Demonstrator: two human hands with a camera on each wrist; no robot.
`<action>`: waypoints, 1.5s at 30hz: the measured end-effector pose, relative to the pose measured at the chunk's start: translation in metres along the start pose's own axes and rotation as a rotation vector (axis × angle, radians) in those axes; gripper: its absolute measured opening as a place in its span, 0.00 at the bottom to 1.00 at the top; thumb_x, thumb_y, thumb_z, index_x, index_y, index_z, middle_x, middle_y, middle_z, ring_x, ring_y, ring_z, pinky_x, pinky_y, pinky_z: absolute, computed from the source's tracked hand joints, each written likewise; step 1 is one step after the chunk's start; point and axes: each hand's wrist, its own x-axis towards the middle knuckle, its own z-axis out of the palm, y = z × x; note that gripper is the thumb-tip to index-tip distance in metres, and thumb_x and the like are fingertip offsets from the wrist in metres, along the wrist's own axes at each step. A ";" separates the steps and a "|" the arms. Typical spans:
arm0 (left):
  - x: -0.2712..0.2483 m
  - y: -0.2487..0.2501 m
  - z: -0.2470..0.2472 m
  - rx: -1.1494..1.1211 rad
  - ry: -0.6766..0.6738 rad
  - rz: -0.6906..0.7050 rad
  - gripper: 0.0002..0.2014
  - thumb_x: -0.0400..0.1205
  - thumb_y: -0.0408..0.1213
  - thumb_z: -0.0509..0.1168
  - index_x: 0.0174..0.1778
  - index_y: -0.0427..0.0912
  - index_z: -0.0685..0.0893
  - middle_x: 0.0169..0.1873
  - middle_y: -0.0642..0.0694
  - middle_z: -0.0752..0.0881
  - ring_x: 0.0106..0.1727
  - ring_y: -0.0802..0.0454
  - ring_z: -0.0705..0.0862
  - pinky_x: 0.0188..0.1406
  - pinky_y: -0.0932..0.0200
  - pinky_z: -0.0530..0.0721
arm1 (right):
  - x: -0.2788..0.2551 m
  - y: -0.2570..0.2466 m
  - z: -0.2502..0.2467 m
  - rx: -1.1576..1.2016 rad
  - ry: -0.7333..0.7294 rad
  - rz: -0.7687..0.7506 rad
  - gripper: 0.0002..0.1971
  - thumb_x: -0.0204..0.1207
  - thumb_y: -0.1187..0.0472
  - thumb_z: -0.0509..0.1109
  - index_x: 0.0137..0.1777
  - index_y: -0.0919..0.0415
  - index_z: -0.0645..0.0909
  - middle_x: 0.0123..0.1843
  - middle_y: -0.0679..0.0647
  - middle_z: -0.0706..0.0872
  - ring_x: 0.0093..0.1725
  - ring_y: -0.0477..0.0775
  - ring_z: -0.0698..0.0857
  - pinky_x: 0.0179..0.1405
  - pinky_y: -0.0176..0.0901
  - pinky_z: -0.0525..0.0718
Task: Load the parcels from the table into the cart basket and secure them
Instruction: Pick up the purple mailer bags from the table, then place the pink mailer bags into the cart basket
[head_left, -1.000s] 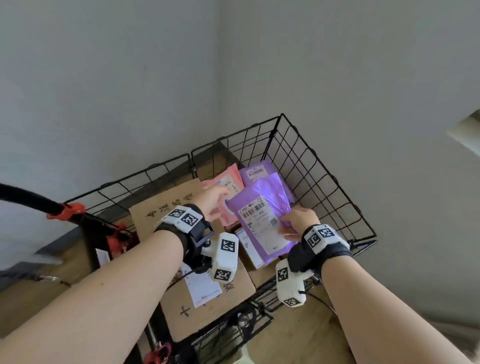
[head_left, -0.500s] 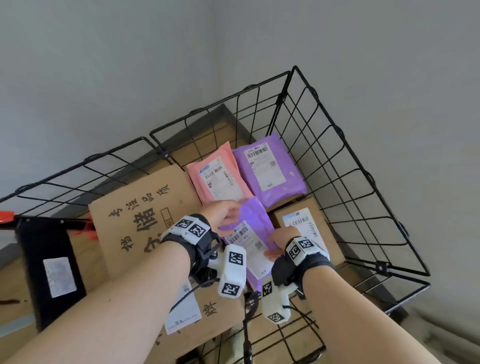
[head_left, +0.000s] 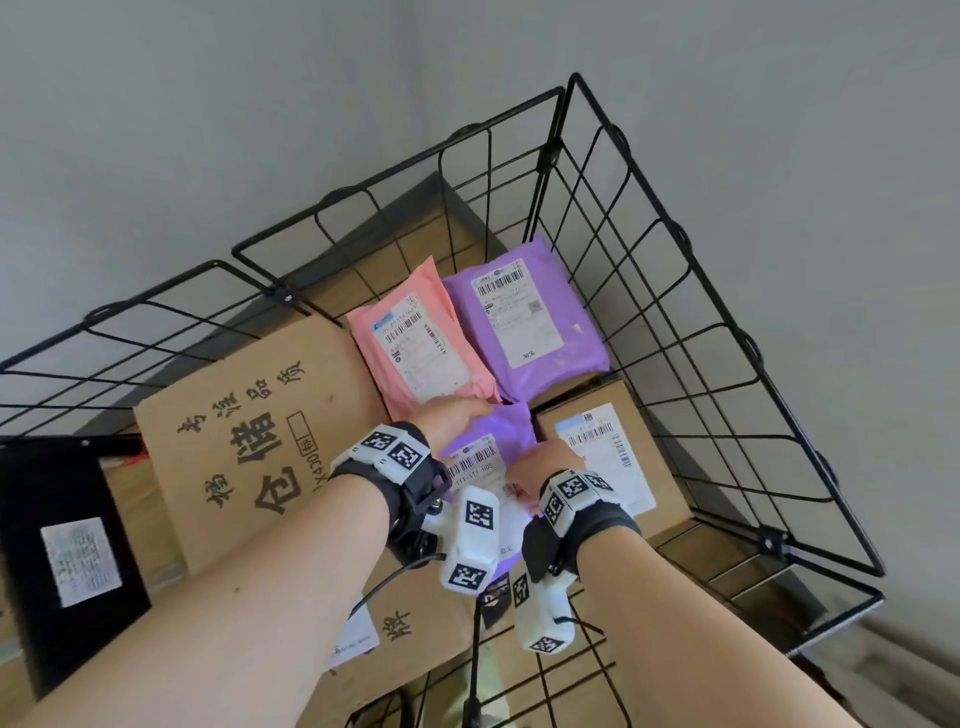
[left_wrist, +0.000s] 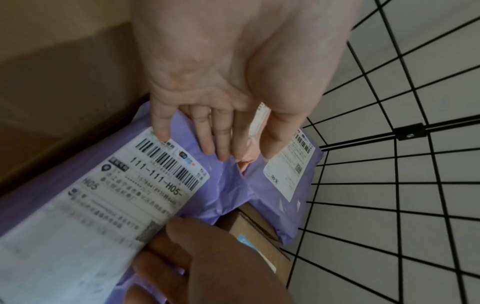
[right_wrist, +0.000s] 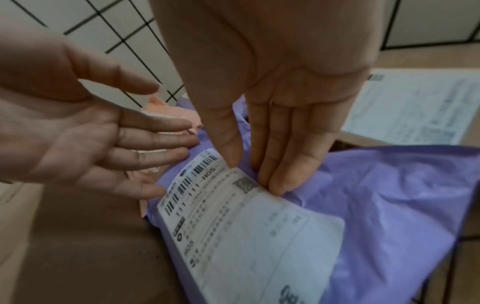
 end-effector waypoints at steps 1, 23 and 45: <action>0.001 -0.002 -0.001 -0.005 0.001 -0.003 0.08 0.82 0.40 0.63 0.54 0.42 0.81 0.54 0.43 0.79 0.47 0.50 0.78 0.38 0.59 0.71 | 0.003 0.002 0.002 0.016 -0.007 0.003 0.08 0.65 0.62 0.63 0.43 0.61 0.81 0.46 0.61 0.89 0.41 0.60 0.87 0.50 0.50 0.89; -0.131 0.013 -0.040 -0.163 -0.088 0.262 0.06 0.83 0.34 0.62 0.40 0.44 0.80 0.37 0.48 0.86 0.40 0.52 0.81 0.35 0.62 0.73 | -0.142 -0.017 -0.055 0.850 0.152 -0.127 0.07 0.77 0.68 0.64 0.39 0.64 0.81 0.29 0.57 0.84 0.26 0.51 0.82 0.21 0.36 0.81; -0.429 -0.151 -0.023 0.084 -0.455 0.743 0.06 0.83 0.31 0.61 0.44 0.43 0.82 0.34 0.49 0.85 0.35 0.56 0.81 0.35 0.62 0.73 | -0.497 0.155 0.091 1.383 0.621 -0.395 0.13 0.81 0.72 0.60 0.36 0.62 0.78 0.24 0.57 0.77 0.11 0.44 0.74 0.13 0.29 0.72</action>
